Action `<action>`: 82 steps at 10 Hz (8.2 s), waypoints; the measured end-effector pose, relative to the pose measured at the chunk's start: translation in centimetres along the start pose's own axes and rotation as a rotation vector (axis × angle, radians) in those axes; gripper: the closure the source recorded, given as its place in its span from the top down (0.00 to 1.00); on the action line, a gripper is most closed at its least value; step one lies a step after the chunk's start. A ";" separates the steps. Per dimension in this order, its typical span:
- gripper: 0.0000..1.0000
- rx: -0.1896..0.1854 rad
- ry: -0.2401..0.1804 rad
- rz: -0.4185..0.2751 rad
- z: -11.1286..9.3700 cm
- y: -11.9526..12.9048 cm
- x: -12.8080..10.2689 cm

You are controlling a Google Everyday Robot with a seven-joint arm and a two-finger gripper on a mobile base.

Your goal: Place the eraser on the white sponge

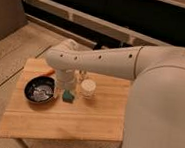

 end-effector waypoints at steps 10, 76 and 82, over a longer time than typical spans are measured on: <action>0.65 0.000 0.000 0.000 0.0 0.0 0.0; 0.00 0.009 -0.017 -0.309 17.3 5.2 -29.4; 0.00 0.034 -0.285 -0.306 6.1 6.0 -33.1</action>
